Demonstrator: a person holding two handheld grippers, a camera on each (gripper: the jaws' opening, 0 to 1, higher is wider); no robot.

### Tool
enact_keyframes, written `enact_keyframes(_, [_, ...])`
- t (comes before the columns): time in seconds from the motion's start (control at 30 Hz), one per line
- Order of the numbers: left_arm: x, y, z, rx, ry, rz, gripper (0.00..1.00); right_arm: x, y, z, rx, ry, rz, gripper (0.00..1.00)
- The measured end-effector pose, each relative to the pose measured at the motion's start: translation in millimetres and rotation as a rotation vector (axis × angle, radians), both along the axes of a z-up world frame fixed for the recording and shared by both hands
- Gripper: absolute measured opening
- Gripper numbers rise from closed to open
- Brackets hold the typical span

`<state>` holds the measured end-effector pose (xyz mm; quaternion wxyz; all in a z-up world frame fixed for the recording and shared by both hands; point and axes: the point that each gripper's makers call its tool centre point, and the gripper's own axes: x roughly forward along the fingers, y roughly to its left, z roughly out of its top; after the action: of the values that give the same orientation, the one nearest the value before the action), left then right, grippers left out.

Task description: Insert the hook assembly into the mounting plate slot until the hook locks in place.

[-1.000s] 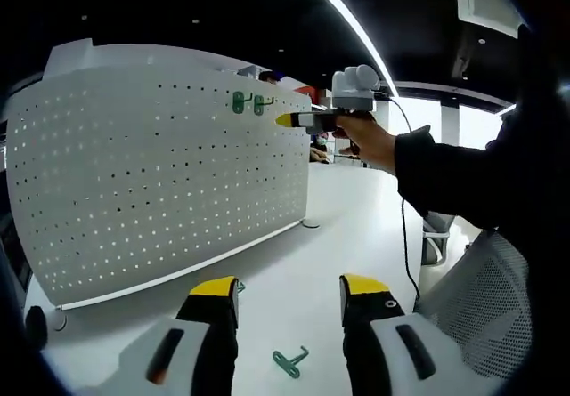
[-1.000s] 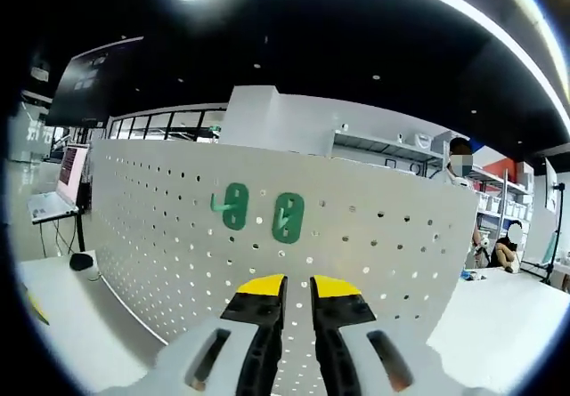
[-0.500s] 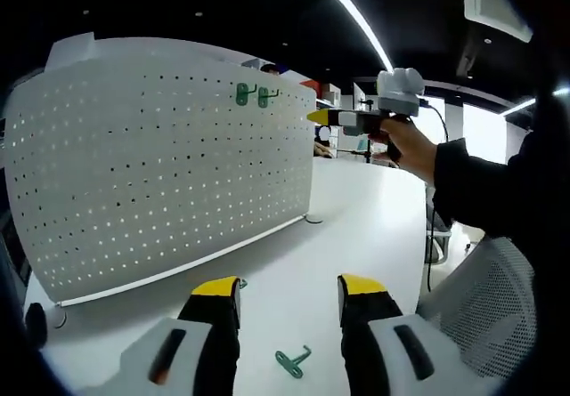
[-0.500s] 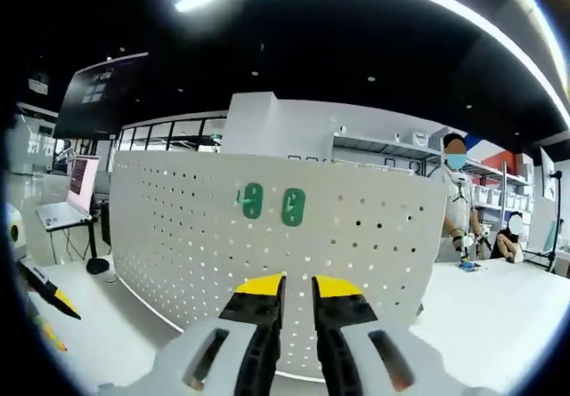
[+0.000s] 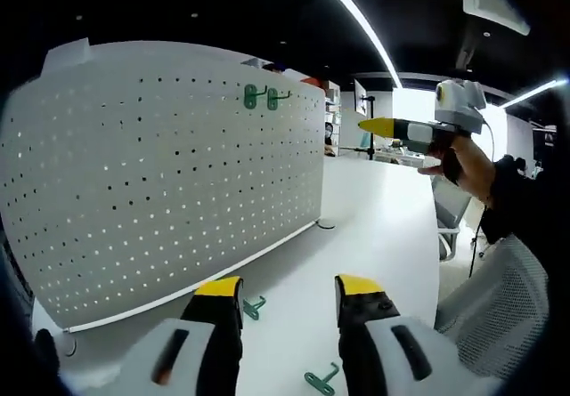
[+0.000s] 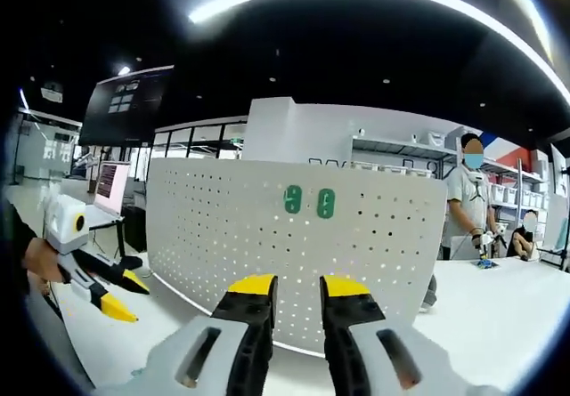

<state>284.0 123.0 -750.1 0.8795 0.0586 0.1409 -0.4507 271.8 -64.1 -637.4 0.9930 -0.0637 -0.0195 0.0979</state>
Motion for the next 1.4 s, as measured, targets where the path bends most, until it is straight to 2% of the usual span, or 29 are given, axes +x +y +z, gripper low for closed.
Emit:
enact_keyframes(0.33, [21.9,-15.0,-31.1,0.072,0.037,-0.012,0.39,-39.9,28.1,-9.0,0.002,0.012,0.08,0.28])
enact_keyframes(0.8, [49.5,-29.2,-75.1,0.2,0.071,0.018,0.33,-70.4,52.5,-25.0,0.055,-0.001,0.11,0.29])
enact_keyframes(0.97, [57.1,-31.4,-89.2,0.238,0.086,0.029,0.3,-76.8,60.6,-34.3,0.07,0.018,0.12,0.29])
enact_keyframes(1.4, [82.6,-32.5,-121.8,0.345,0.108,0.058,0.21,-75.9,59.1,-35.0,0.056,0.016,0.108,0.29])
